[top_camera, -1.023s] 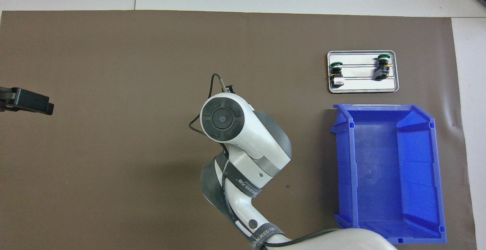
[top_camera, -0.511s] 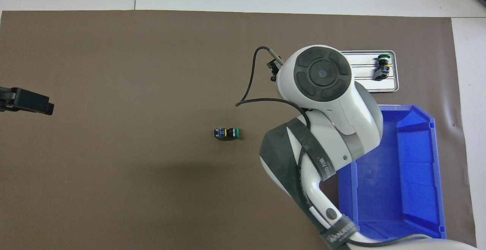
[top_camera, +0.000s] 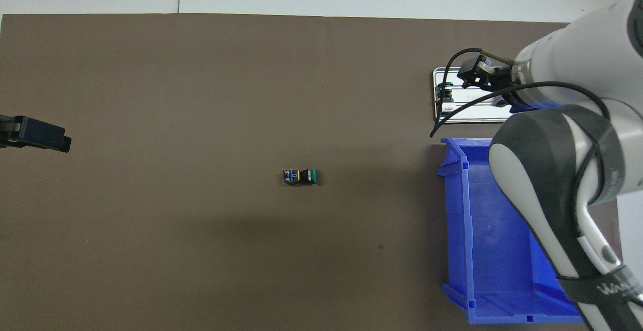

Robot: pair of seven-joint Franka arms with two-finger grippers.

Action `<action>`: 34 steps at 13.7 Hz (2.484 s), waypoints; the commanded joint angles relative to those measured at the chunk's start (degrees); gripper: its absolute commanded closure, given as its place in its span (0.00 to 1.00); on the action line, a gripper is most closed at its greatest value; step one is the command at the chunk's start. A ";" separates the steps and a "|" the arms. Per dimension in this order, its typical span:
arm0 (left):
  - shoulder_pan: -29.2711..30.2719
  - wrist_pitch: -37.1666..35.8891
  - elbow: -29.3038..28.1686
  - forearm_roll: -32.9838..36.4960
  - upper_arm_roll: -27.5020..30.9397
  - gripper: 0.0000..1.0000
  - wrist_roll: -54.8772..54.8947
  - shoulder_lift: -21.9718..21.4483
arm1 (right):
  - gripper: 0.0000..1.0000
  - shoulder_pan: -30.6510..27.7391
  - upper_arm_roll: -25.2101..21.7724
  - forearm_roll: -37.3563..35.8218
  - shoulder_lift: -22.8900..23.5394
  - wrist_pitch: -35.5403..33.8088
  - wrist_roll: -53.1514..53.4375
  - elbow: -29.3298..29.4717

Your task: Place and press button with both arms

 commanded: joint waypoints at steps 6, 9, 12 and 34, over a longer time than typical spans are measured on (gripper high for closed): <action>-0.44 -0.36 -1.37 -0.43 0.69 0.00 0.56 -1.31 | 0.00 -11.28 0.15 4.92 -5.64 -15.19 -27.33 4.51; -0.44 -0.36 -1.37 -0.43 0.69 0.00 0.56 -1.31 | 0.00 -15.78 0.24 5.66 -8.17 -17.41 -33.51 5.06; -0.79 -1.68 -2.51 -0.43 0.52 0.00 0.39 -2.19 | 0.00 -15.08 0.33 5.04 -10.20 -17.16 -30.81 1.56; -19.85 33.17 -24.82 -4.72 -1.42 0.15 38.53 -2.37 | 0.00 -10.94 -1.17 4.95 -10.65 -18.03 -33.52 0.49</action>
